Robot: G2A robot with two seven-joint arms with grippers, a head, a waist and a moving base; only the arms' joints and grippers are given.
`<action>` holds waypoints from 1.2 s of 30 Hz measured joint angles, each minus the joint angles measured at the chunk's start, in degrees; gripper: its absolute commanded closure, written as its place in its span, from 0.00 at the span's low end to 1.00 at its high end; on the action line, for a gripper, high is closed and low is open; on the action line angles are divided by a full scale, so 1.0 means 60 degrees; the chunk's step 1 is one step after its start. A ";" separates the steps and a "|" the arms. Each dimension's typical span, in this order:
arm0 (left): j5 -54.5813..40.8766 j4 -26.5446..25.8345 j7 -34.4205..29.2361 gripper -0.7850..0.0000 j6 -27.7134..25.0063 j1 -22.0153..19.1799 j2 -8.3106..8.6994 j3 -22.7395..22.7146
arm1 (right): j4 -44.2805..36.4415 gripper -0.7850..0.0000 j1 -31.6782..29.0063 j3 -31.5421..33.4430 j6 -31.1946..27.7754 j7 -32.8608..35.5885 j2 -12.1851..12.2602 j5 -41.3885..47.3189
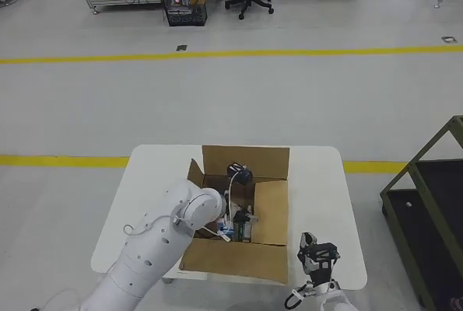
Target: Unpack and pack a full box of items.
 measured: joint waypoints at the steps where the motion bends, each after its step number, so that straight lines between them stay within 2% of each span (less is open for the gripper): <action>1: -0.0167 0.0128 -0.0006 0.00 -0.0010 -0.0014 -0.0018 0.0027 | 0.0135 1.00 0.0072 -0.0104 -0.0047 -0.0079 -0.0019 -0.0002; 6: -0.0937 0.0894 -0.0068 0.00 -0.0221 -0.0220 -0.0080 0.0080 | 0.0829 1.00 0.0441 -0.0603 -0.0290 -0.0278 -0.0114 -0.0089; 12: -0.0882 0.0918 -0.0057 0.00 -0.0250 -0.0234 -0.0079 0.0096 | 0.1101 1.00 0.0541 -0.0710 -0.0328 -0.0526 -0.0149 -0.0031; 17: -0.0884 0.0918 -0.0057 0.00 -0.0250 -0.0234 -0.0079 0.0096 | 0.0786 1.00 0.0063 -0.0131 0.0005 -0.0774 -0.0074 0.0383; 22: -0.1414 0.1168 0.0388 0.00 -0.0159 0.0006 -0.0148 0.0221 | -0.0281 1.00 -0.0982 0.1032 0.0374 -0.0746 0.0099 0.0857; 25: -0.2427 0.1856 0.0623 0.00 0.0332 -0.0101 -0.0334 0.0369 | -0.0974 1.00 -0.1562 0.1669 0.0489 -0.0611 0.0186 0.0932; 29: -0.3979 0.3153 0.1002 0.00 0.0767 -0.0577 -0.0625 0.0539 | -0.1727 1.00 -0.2147 0.2200 0.0554 -0.0500 0.0241 0.1009; 36: -0.5136 0.5404 0.1775 0.00 0.0879 -0.1470 -0.1064 0.0894 | -0.2333 1.00 -0.2652 0.2226 0.0646 -0.0416 0.0221 0.0910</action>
